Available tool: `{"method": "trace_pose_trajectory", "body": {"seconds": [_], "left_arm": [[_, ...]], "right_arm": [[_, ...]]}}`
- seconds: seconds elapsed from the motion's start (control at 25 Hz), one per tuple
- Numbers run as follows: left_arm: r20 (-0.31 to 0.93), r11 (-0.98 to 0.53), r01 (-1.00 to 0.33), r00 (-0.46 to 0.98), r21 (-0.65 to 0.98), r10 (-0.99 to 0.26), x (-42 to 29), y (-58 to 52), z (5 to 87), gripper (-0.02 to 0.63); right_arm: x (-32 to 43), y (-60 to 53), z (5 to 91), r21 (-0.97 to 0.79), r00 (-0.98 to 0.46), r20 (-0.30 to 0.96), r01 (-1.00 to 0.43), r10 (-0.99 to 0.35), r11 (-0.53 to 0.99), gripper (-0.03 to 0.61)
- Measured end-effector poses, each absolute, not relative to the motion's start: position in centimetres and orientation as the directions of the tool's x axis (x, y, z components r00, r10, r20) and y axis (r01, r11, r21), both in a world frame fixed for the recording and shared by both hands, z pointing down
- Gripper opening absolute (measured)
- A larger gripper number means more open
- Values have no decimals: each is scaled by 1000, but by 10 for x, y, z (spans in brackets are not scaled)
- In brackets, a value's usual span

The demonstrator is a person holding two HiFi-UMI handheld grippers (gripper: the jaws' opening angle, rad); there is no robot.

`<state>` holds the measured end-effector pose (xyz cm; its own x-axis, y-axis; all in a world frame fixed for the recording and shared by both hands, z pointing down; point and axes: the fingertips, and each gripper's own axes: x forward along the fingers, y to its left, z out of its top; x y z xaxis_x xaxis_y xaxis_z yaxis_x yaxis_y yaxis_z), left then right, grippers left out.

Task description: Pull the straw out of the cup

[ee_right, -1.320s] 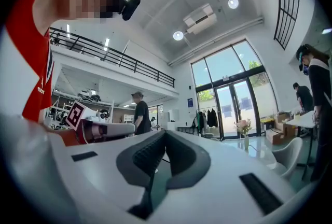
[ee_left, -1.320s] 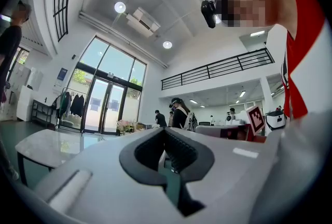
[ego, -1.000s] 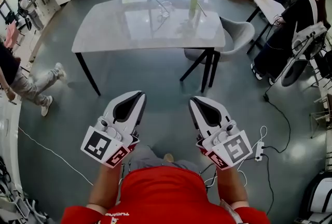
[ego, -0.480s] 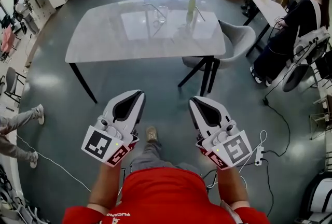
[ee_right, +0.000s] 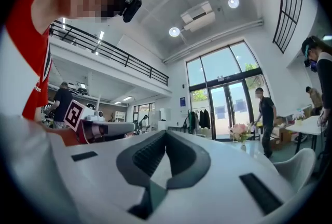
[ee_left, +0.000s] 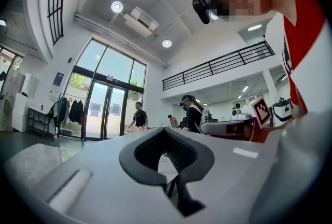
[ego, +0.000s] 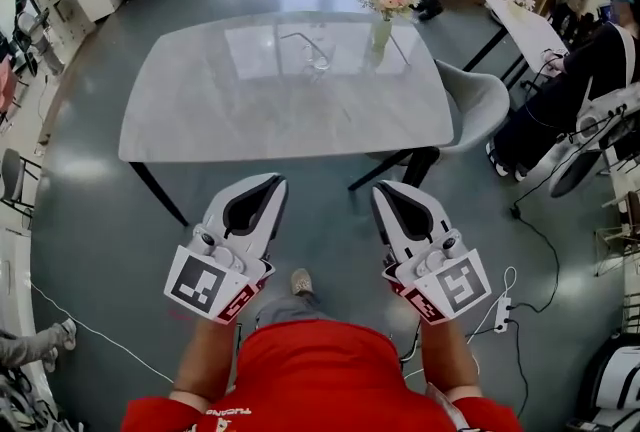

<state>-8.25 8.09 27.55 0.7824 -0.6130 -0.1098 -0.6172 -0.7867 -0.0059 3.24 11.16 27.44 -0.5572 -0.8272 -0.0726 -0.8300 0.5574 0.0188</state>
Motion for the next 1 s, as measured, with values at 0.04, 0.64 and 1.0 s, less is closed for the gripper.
{"method": "trace_pose_trajectory", "body": {"seconds": [0.04,0.64,1.0], "left_arm": [[-108,-790,-613,786,-4,-609,-86,68,276,5],[-108,-796,-601,789,70,-605,-115,-52,303,5],[-118,-766,-640,757,64,-642,-104,-120,305,5]], "right_arm": [[29,98,275,18,-551,-71,-834,-831,552,0],[5,-20,297,34,-521,4,-853,-853,521,0],[11,-99,304,38,-564,15,-825,-826,564,1]]}}
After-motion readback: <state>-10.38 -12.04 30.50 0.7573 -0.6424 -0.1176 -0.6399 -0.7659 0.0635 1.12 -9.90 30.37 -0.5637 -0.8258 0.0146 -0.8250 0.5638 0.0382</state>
